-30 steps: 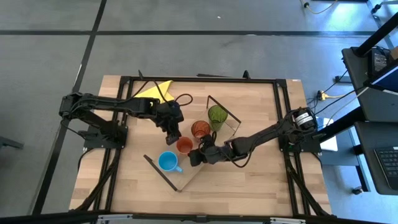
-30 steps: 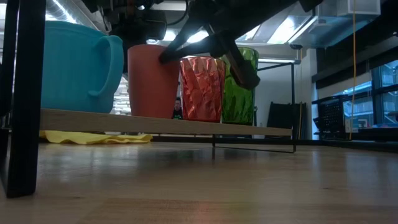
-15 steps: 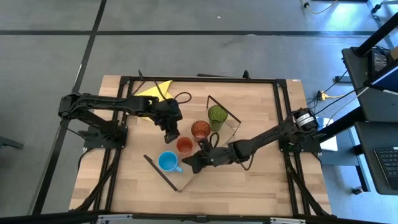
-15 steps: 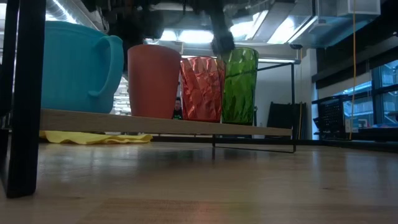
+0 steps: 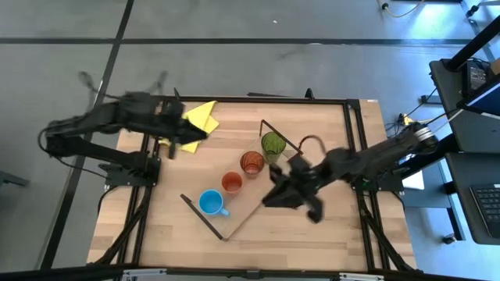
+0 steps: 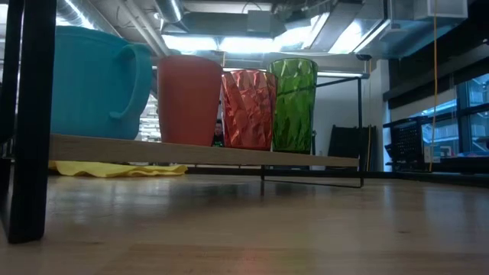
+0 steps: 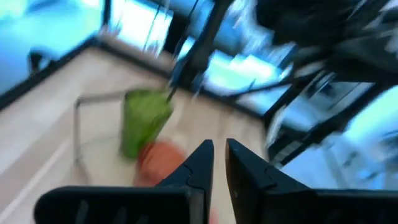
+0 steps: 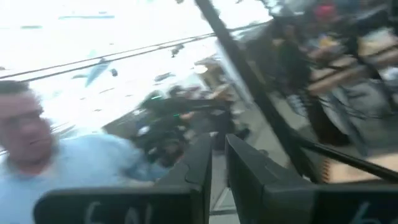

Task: Stack small to large cups/mugs on shelf
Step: Return to Home Position

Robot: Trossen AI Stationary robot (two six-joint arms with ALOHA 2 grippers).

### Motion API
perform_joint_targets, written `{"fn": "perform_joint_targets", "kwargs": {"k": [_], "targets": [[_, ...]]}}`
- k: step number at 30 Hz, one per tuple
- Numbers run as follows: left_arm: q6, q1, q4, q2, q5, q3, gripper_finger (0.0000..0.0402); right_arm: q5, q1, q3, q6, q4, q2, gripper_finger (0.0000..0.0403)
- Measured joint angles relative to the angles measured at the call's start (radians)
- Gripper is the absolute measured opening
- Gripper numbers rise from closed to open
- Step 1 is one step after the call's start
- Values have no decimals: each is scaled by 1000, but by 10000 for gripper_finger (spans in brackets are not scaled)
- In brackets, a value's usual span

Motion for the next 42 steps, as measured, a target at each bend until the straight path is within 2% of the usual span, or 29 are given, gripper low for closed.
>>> {"fn": "perform_joint_targets", "kwargs": {"k": [4, 6, 7, 10, 12, 13, 15, 18, 21, 24, 27, 33, 36, 39, 42], "targets": [[-84, -45, 16, -125, -2, 28, 39, -126, 1, 0, -24, -51, -98, 49], [-47, -89, 8, -182, -53, 22, 38, -142, 13, 0, -153, -170, -160, 49], [-45, -115, -1, -207, -97, 7, 37, -114, 20, 0, -209, -288, -198, 48], [-99, -187, -15, -284, -220, -72, 39, 127, 47, 0, -229, -679, -306, 48], [-150, -220, -15, -330, -247, -135, 40, 286, 79, -9, -198, -806, -357, 48], [-187, -234, -10, -350, -246, -165, 40, 340, 104, -18, -206, -794, -381, 48], [-217, -263, 39, -388, -244, -235, 37, 323, 161, -46, -308, -672, -424, 48], [-84, -315, 280, -432, -218, -365, 36, 217, 210, -132, -423, -568, -500, 48], [64, -345, 480, -490, -222, -476, 35, 283, 227, -293, -364, -529, -617, 48], [114, -345, 497, -569, -255, -550, 35, 262, 230, -491, -351, -304, -739, 48], [192, -345, 491, -657, -270, -607, 35, 230, 230, -678, -410, -83, -839, 48], [337, -345, 603, -849, -298, -704, 35, 246, 206, -982, -546, 216, -1021, 48], [344, -345, 624, -937, -293, -752, 35, 162, 180, -1103, -617, 363, -1094, 48], [314, -345, 601, -933, -288, -786, 35, 83, 142, -1198, -647, 470, -1161, 49], [290, -343, 631, -937, -274, -806, 35, 14, 91, -1198, -647, 436, -1219, 49]]}}
